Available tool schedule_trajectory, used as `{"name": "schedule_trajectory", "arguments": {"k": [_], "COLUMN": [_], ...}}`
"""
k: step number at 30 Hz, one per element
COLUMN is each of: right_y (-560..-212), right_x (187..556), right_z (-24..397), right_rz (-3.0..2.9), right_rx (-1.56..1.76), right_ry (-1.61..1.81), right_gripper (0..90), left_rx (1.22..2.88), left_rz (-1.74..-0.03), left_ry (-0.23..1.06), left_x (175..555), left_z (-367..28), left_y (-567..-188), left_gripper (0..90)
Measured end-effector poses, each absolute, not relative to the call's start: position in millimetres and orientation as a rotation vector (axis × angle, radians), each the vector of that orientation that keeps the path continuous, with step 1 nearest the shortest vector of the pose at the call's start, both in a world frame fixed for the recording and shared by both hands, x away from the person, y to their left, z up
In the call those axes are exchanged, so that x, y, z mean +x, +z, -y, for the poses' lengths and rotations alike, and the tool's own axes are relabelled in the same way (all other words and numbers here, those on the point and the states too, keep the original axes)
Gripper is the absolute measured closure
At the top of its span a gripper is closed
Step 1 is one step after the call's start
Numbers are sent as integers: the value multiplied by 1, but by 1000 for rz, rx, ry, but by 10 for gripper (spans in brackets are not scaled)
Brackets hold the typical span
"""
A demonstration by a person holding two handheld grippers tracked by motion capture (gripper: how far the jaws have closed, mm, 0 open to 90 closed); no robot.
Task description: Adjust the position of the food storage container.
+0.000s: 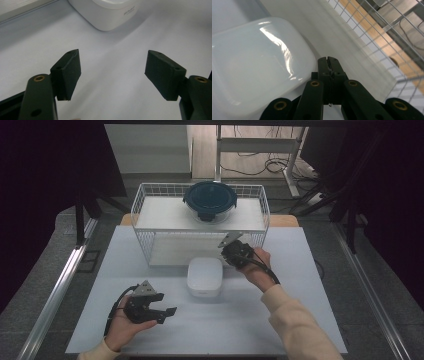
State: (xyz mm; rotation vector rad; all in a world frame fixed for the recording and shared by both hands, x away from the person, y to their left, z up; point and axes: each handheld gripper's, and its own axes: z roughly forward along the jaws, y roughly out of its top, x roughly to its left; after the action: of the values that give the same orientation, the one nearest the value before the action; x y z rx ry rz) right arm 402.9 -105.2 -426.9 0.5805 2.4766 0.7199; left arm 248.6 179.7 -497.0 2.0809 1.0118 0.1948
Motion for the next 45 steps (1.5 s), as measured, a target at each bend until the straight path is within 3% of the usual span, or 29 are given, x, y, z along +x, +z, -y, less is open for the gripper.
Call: {"name": "schedule_trajectory", "arguments": {"k": [11,30,45], "right_y": [-450,-459,-455], "right_x": [425,429,407], "right_z": [59,55,51], "right_rz": [-2519,-2558,-2636], "right_rx": [328,201,116], "right_ry": [579,514,520], "right_gripper": [897,899,899], "left_rx": [2088,2076,2060], "left_rz": [-1009,-1024,-1032], "left_ry": [179,127,101], "left_x": [248,249,251], "left_z": [-178,-178,-182], "left_y": [-500,-503,-502], "left_gripper": [278,285,286]}}
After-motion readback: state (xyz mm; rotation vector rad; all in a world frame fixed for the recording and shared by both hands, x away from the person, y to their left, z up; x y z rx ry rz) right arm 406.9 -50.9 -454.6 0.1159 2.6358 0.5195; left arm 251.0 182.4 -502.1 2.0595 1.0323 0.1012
